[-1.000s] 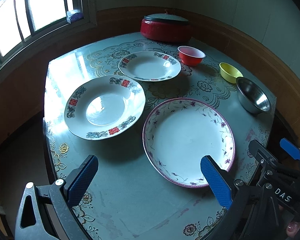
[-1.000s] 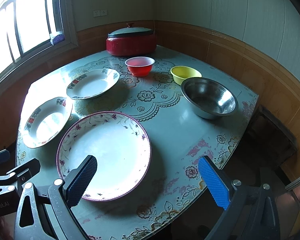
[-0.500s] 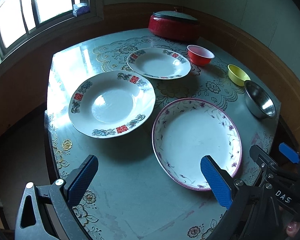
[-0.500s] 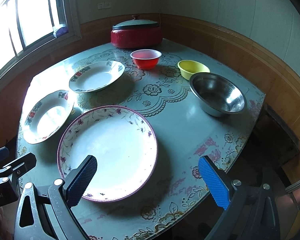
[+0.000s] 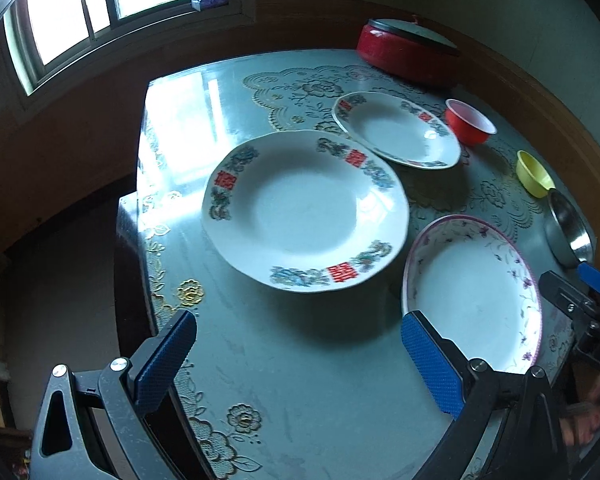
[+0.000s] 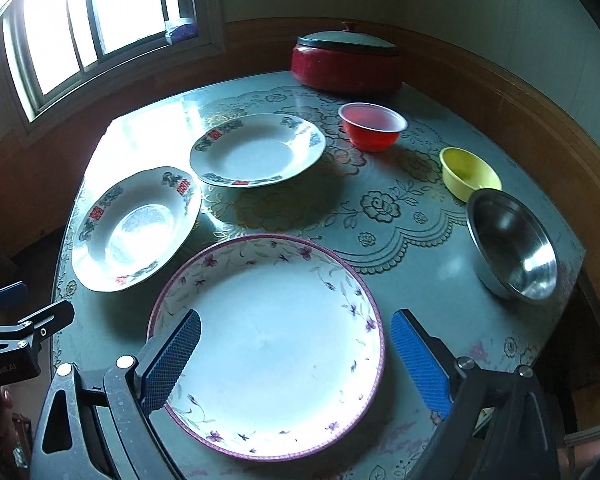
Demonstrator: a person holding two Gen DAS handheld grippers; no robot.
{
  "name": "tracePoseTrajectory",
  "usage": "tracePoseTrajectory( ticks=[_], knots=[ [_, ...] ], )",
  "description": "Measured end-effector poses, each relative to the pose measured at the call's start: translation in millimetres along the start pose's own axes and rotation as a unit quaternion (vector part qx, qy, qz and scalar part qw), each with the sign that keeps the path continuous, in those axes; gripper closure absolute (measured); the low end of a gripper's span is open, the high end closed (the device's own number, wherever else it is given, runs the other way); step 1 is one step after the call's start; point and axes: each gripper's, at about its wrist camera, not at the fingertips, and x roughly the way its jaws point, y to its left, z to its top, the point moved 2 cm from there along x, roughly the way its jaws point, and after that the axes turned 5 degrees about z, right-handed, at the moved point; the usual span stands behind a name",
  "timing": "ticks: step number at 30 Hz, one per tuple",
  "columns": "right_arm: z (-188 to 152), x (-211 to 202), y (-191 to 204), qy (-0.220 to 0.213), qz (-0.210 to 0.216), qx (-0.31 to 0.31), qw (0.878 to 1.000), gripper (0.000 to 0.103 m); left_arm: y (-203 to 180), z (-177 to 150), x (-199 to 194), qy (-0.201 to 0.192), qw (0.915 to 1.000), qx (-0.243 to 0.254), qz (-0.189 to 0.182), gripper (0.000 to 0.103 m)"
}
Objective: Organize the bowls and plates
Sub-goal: 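Move both grippers to the deep white plate's rim and close them on it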
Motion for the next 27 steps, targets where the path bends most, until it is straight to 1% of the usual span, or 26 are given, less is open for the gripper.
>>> tracePoseTrajectory(
  ticks=[4,8,10,12,13,15,16,17,19,20,22,23,24,25,26,27],
  knots=[
    [16.5,16.8,16.0,0.007,0.037,-0.013,0.999,0.005,26.6,7.4,14.2,0.005,0.9995,-0.023,0.023,0.000],
    [33.1,34.6,33.4,0.009,0.051,-0.047,0.998,0.005,48.7,14.8,31.5,0.026,0.9981,-0.037,0.043,0.000],
    [41.8,43.7,41.6,0.014,0.064,-0.059,0.996,0.005,54.8,18.7,41.1,0.040,0.9975,-0.031,0.049,0.000],
    [51.9,54.4,50.0,0.021,0.080,-0.068,0.994,0.009,61.7,22.5,49.1,0.047,0.9970,-0.034,0.052,0.000],
    [56.6,59.6,53.6,0.025,0.085,-0.070,0.994,0.013,64.6,24.8,51.7,0.046,0.9969,-0.036,0.053,0.000],
    [65.2,73.1,59.9,0.043,0.095,-0.071,0.992,0.018,69.8,28.5,55.7,0.050,0.9971,-0.036,0.044,0.000],
    [69.3,80.8,62.2,0.055,0.109,-0.063,0.991,0.019,72.8,30.5,57.7,0.052,0.9970,-0.039,0.042,0.000],
    [71.9,87.4,63.1,0.066,0.121,-0.050,0.989,0.019,75.8,32.3,60.0,0.053,0.9969,-0.046,0.038,0.000],
    [77.0,104.8,63.2,0.094,0.145,-0.010,0.985,0.021,82.9,36.0,67.4,0.068,0.9955,-0.063,0.022,0.000],
    [79.3,113.1,62.0,0.104,0.155,0.013,0.982,0.024,86.8,37.9,71.1,0.075,0.9944,-0.073,0.010,0.000],
    [83.2,128.3,59.0,0.123,0.167,0.048,0.977,0.026,94.1,40.4,77.4,0.086,0.9915,-0.097,-0.013,0.000],
    [85.6,134.8,59.5,0.129,0.164,0.052,0.977,0.032,97.4,41.5,80.9,0.091,0.9895,-0.109,-0.026,0.000],
    [87.9,139.2,61.2,0.132,0.160,0.049,0.977,0.035,100.4,42.5,84.5,0.097,0.9869,-0.122,-0.044,0.000],
    [89.5,143.7,62.8,0.136,0.157,0.044,0.977,0.041,102.6,43.1,88.3,0.103,0.9830,-0.138,-0.065,0.000],
    [91.2,148.9,64.4,0.141,0.155,0.041,0.977,0.046,106.3,43.3,92.6,0.110,0.9777,-0.157,-0.087,0.000],
    [92.3,154.2,65.5,0.148,0.156,0.042,0.976,0.049,109.2,43.5,96.6,0.117,0.9724,-0.171,-0.107,0.000]
  ],
)
